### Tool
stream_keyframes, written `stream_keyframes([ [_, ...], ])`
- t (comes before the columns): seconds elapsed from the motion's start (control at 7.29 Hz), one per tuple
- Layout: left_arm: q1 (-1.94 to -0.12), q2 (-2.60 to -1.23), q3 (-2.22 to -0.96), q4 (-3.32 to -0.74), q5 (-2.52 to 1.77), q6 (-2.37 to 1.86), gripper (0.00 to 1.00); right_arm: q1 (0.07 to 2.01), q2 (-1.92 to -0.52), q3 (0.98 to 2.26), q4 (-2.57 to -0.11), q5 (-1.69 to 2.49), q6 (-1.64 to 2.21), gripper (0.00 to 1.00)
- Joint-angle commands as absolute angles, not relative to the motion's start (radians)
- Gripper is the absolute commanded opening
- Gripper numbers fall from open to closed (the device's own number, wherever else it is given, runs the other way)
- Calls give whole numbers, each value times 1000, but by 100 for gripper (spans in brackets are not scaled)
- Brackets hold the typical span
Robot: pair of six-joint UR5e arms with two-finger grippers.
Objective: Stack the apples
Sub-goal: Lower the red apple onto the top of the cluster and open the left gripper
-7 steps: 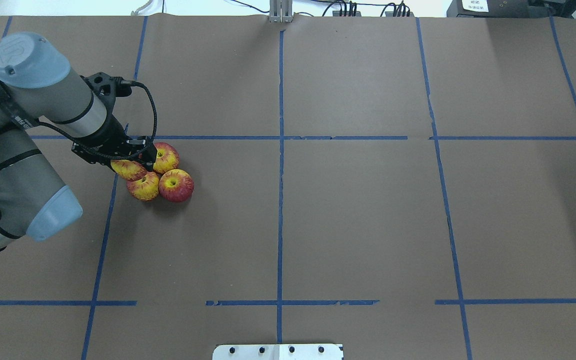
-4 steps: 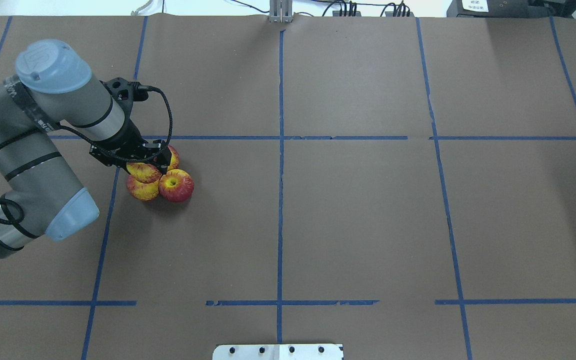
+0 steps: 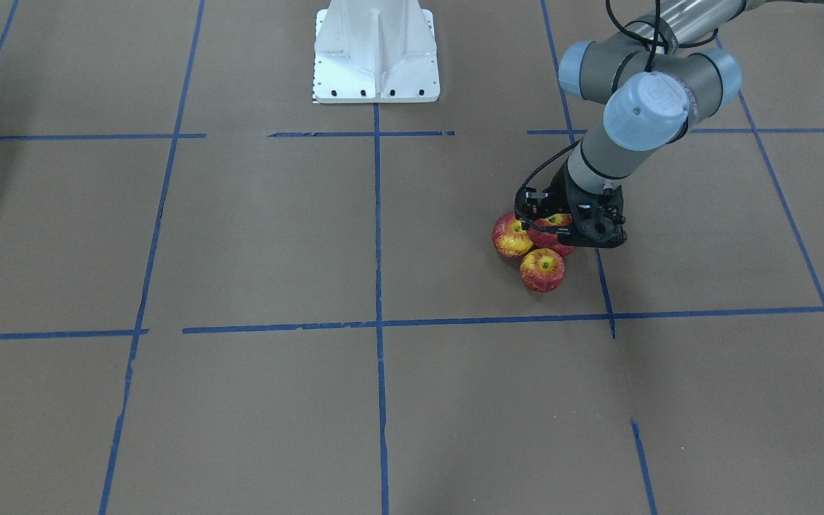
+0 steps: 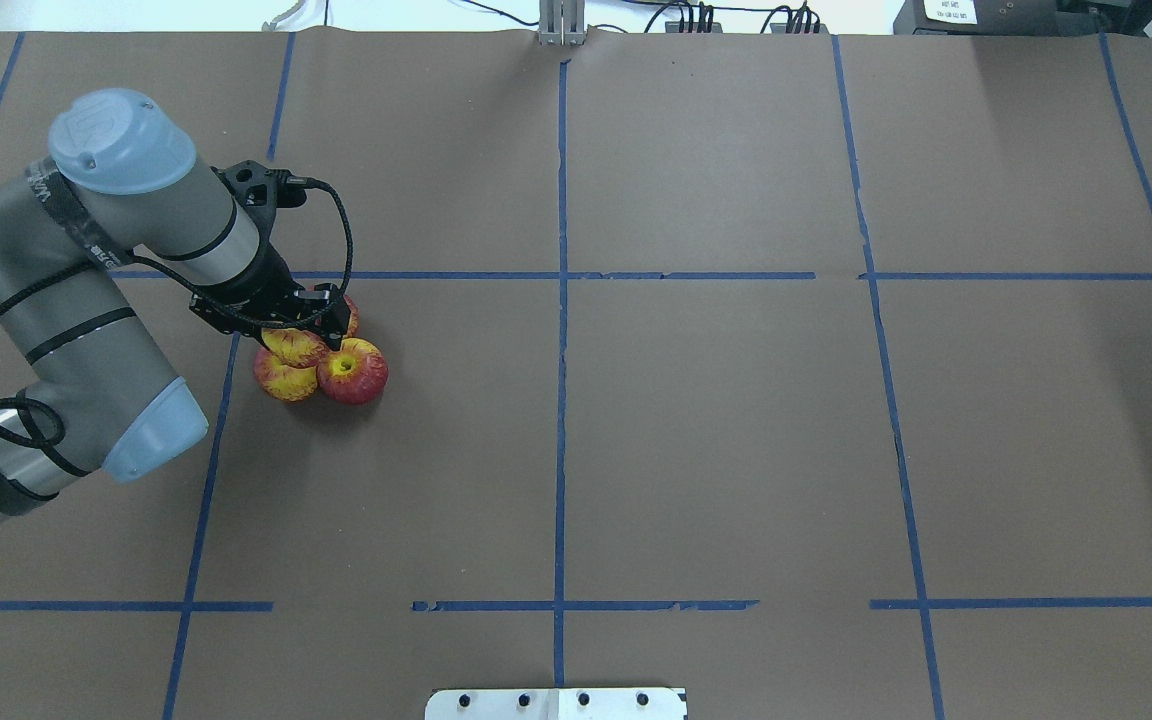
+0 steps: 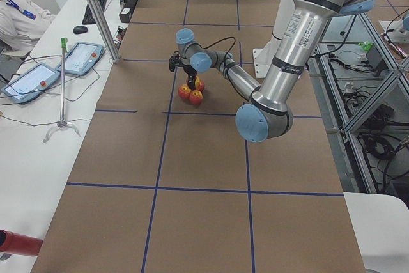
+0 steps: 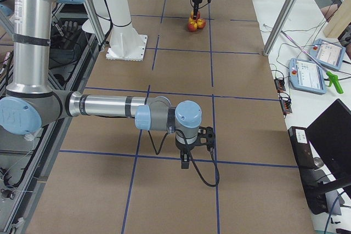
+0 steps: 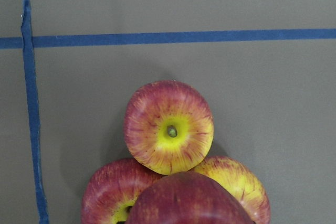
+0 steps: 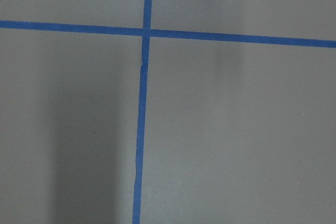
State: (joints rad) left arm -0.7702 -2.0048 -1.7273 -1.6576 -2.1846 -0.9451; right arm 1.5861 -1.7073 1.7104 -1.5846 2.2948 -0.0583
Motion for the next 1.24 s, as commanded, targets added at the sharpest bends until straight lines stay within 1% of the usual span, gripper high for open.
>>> stream_keyframes([
  [0.0,-770,-2005,-1726,-1660,-2184,-942,0,1586,-1707,1710,-1585,2295,-58,100],
  [0.41,-769,-2005,-1698,-1689,-2184,-942,0,1586,-1707,1710,-1585,2295,-58,100],
  [0.82,-762,-2005,-1697,-1690,-2184,-942,0,1586,-1707,1710,-1585,2295,-58,100],
  [0.96,-761,-2005,-1697,-1695,-2184,-946,22,1586,-1707,1710,-1585,2295,-58,100],
  [1.1,-761,-2005,-1697,-1695,-2184,-950,75,1586,-1707,1710,-1585,2295,-58,100],
])
